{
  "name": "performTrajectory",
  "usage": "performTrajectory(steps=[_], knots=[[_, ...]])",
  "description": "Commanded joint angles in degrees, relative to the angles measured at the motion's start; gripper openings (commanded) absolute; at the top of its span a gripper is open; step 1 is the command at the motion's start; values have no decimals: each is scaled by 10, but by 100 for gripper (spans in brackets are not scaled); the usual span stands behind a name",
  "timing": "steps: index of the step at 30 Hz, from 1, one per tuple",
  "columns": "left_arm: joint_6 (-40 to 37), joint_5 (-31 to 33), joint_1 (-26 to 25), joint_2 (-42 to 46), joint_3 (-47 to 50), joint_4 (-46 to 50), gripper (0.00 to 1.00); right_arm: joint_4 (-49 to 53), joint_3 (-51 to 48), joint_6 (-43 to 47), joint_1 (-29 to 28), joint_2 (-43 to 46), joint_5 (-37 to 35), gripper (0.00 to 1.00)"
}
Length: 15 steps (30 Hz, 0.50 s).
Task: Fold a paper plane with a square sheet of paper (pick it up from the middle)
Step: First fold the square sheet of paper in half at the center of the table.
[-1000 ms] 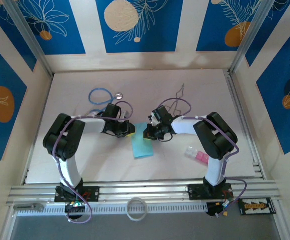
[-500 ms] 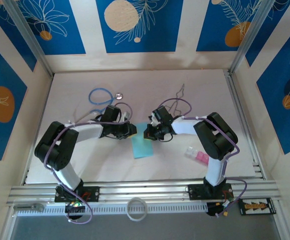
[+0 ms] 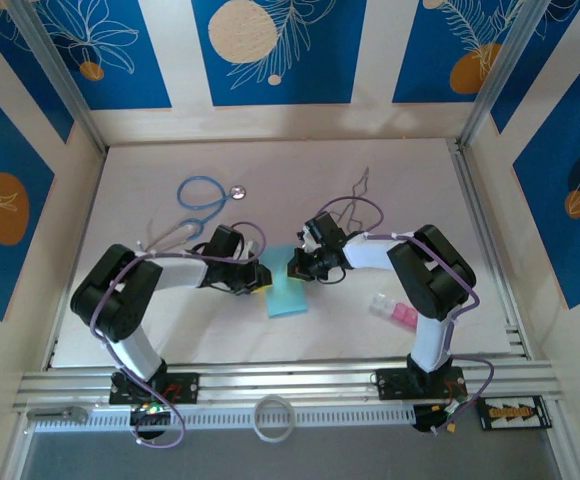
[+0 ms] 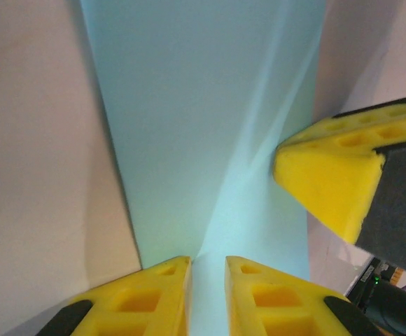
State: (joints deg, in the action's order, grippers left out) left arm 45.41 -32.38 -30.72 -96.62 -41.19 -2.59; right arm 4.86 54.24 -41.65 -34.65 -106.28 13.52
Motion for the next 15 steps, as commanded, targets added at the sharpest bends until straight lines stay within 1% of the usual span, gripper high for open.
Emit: performTrajectory(steps=[1, 6, 9, 15], knots=[[-14, 12, -19, 39, -12, 51, 20, 107, -39, -2, -4, -27, -64, 0], [29, -10, -56, 50, -3, 24, 20, 106, -38, -2, -4, -26, -64, 0], [46, -9, -76, 43, 12, 4, 19, 106, -38, -4, -3, -26, -64, 0], [67, -11, -88, 21, 53, -33, 18, 106, -37, -5, -4, -26, -64, 0]])
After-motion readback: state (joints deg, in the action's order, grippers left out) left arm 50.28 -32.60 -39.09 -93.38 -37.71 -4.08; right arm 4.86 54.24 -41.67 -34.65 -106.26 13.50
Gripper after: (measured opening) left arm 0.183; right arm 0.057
